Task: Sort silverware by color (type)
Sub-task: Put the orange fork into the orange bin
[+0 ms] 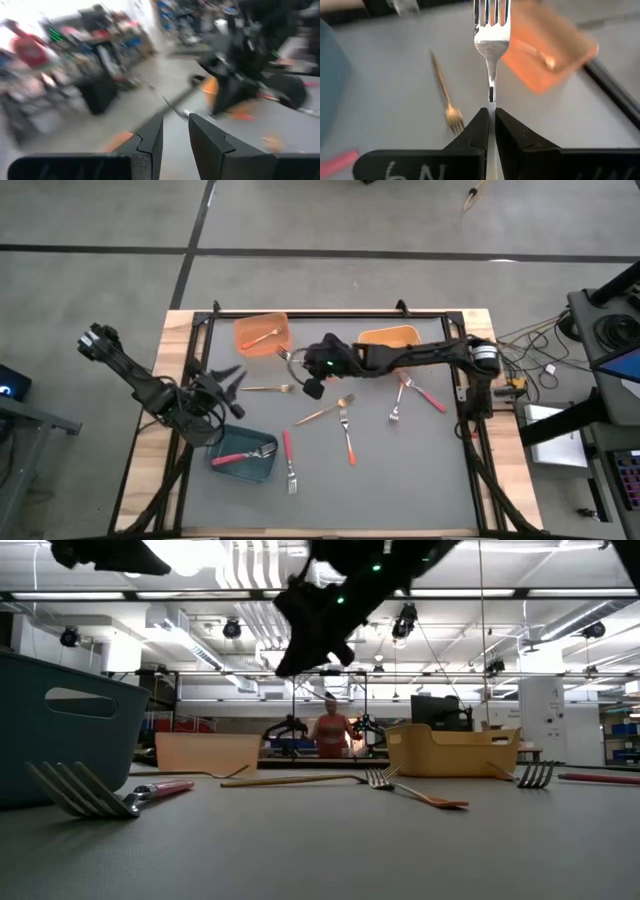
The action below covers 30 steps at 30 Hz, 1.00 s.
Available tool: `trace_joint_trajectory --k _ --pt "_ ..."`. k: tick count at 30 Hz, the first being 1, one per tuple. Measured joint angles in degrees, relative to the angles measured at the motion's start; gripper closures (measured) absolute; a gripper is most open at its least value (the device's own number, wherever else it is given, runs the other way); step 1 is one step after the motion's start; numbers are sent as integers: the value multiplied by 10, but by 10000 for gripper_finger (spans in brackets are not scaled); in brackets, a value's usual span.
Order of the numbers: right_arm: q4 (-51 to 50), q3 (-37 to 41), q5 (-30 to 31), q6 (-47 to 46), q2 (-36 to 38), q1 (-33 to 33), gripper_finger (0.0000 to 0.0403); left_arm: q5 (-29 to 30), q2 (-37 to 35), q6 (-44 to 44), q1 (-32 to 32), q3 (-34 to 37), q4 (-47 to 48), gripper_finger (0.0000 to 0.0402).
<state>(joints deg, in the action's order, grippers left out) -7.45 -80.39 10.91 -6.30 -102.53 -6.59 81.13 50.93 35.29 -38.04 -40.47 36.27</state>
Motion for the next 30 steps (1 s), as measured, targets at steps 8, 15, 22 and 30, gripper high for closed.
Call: trace_joint_trajectory --k 8,15,22,30 --pt "373 174 17 53 53 31 390 -88 84 8 0 3 -137 326" --pt "550 235 22 85 49 58 390 -69 145 11 4 3 -240 312" --pt "560 227 21 110 49 83 390 -41 176 -15 34 3 -323 257" --pt "560 214 28 145 49 98 390 -68 193 -187 88 3 -477 236"
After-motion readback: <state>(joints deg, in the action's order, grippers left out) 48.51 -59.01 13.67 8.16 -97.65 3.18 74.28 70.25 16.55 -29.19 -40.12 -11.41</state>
